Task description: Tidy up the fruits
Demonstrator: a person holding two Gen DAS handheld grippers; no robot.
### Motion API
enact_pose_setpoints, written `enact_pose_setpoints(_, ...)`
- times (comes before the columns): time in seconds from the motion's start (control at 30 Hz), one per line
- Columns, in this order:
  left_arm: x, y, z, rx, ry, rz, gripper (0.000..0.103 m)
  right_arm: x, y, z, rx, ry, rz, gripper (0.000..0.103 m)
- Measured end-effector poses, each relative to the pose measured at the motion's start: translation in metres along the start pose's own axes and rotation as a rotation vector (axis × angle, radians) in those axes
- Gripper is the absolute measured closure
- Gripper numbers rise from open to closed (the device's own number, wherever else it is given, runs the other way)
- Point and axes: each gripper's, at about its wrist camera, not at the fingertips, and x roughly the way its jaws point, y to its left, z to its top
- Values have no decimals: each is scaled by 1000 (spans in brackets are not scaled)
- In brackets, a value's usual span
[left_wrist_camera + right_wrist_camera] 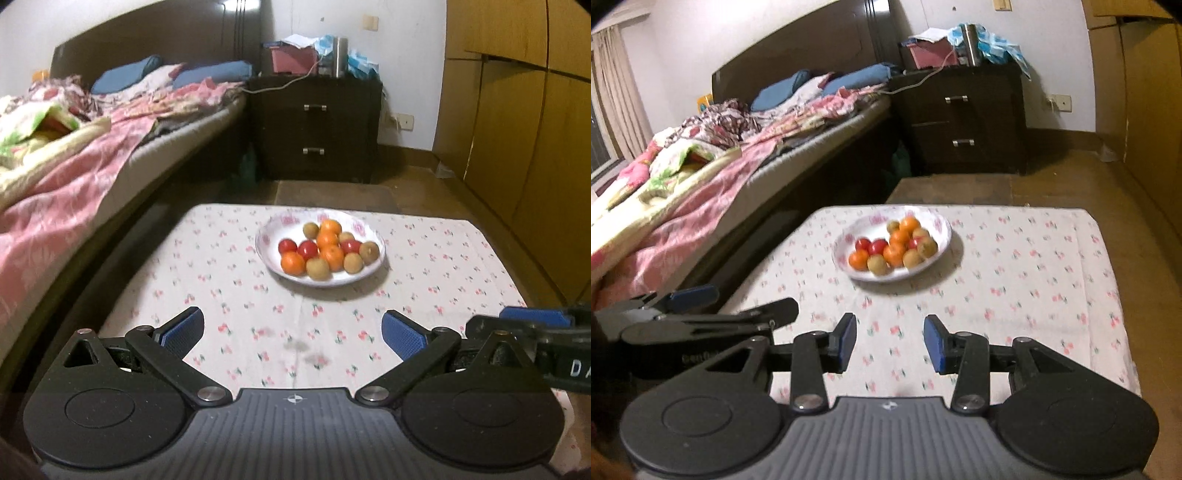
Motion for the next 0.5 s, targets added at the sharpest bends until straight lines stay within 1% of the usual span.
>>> enact_pose_setpoints(0.3, -12, -11, -18, 18, 23, -21, 0, -10, 1, -22, 9, 38, -22, 48)
enact_pose_setpoints(0.5, -16, -13, -26, 28, 35, -17, 0, -14, 4, -30, 0, 53, -34, 48)
